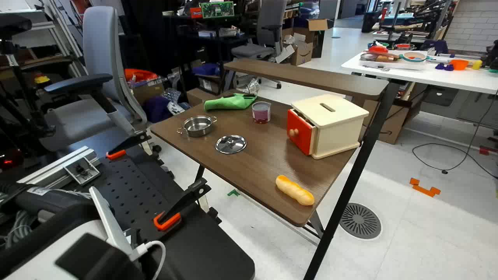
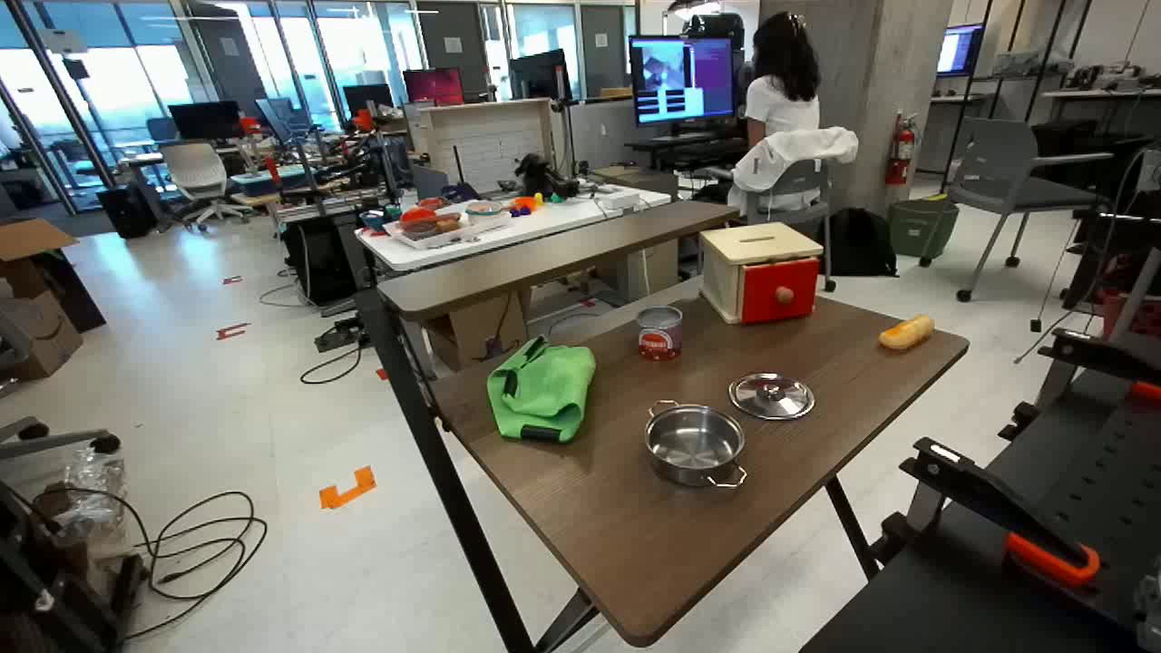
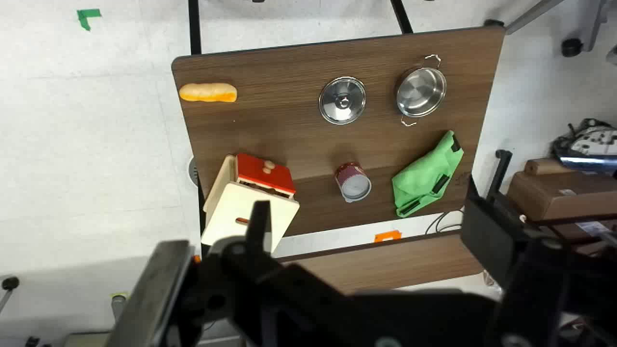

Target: Move the green cloth to the right

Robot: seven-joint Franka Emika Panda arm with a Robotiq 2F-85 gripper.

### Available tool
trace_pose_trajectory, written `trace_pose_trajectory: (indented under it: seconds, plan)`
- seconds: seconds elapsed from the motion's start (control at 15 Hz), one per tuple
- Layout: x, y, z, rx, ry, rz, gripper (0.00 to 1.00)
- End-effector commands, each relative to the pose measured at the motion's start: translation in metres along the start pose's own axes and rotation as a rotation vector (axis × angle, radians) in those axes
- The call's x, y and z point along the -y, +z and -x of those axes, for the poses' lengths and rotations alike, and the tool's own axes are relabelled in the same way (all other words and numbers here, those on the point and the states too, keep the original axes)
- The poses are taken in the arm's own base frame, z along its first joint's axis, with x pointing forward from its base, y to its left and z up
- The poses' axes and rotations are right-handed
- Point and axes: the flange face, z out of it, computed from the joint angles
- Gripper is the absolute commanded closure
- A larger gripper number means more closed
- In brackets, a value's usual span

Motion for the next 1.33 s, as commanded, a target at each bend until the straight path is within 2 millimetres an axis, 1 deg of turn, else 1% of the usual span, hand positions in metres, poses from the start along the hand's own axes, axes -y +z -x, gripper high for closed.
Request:
trace_pose_trajectory:
  seconds: [0.0,0.53,0.6,0.67,0.73,0.87,1.0,1.13,1.2,1.27]
  plan:
    - [0.000,-0.001,-0.001,-0.001,0.000,0.000,0.00]
    - [0.000,-0.002,-0.001,-0.003,0.000,0.001,0.00]
    - [0.002,-0.001,-0.002,-0.013,0.021,0.012,0.00]
    - [0.009,0.005,-0.005,-0.003,0.060,0.002,0.00]
    - [0.016,0.008,-0.007,-0.018,0.062,-0.012,0.00]
    - [0.040,0.024,-0.012,-0.015,0.061,-0.039,0.00]
    - [0.070,0.041,-0.014,-0.024,0.046,-0.059,0.00]
    - [0.103,0.061,-0.013,-0.026,0.044,-0.104,0.00]
    - [0.122,0.075,-0.013,-0.022,0.035,-0.117,0.00]
    - [0.141,0.083,-0.012,-0.022,0.036,-0.118,0.00]
